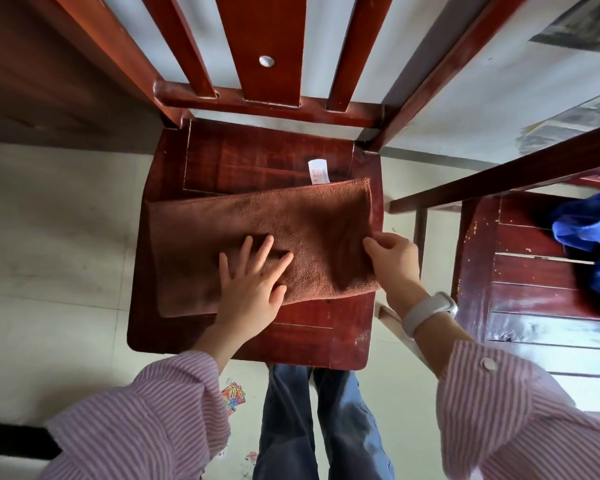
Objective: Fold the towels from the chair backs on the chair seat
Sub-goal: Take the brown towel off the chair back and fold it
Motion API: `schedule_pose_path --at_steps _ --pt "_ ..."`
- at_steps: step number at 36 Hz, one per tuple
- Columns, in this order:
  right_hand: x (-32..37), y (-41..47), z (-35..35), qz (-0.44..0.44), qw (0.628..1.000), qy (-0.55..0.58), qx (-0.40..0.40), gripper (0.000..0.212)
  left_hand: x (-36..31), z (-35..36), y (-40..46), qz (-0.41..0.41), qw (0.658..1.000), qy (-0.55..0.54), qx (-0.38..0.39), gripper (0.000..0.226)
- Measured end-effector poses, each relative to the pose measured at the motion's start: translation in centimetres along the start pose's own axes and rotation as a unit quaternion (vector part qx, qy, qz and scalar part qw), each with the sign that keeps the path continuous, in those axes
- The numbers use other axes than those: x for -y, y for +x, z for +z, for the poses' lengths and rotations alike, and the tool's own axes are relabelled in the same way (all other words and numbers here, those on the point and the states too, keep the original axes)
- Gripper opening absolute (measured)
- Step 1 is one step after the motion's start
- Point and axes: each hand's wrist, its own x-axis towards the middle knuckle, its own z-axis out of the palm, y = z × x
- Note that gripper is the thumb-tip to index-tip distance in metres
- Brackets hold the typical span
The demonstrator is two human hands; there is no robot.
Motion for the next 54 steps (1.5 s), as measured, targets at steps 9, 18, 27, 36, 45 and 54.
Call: schedule_pose_path --at_steps 9,18,27,36,45,54 --pt "3.1 -5.3 4.2 -0.13 0.979 0.026 0.157 0.017 -1.5 -8.0 0.9 -0.201 0.647 -0.735 0.007 0.028" --pt "1.6 -6.7 6.2 -0.077 0.965 0.115 0.225 0.029 -1.1 -6.3 2.4 -0.24 0.844 -0.467 -0.11 0.02" --pt "0.8 -6.1 4.5 -0.232 0.966 -0.08 0.084 0.042 -1.4 -6.8 1.1 -0.201 0.914 -0.28 -0.215 0.028" --pt "2.0 -5.6 9.9 -0.381 0.84 -0.348 0.168 0.051 4.3 -7.0 -1.8 -0.303 0.89 -0.238 -0.242 0.031" --pt "2.3 -5.5 14.2 -0.409 0.774 -0.461 0.144 0.054 8.8 -4.4 -1.7 -0.369 0.871 -0.227 -0.233 0.028" --pt "1.2 -4.6 14.5 -0.432 0.726 -0.524 0.107 0.052 9.7 -5.3 0.2 -0.356 0.857 -0.276 -0.25 0.037"
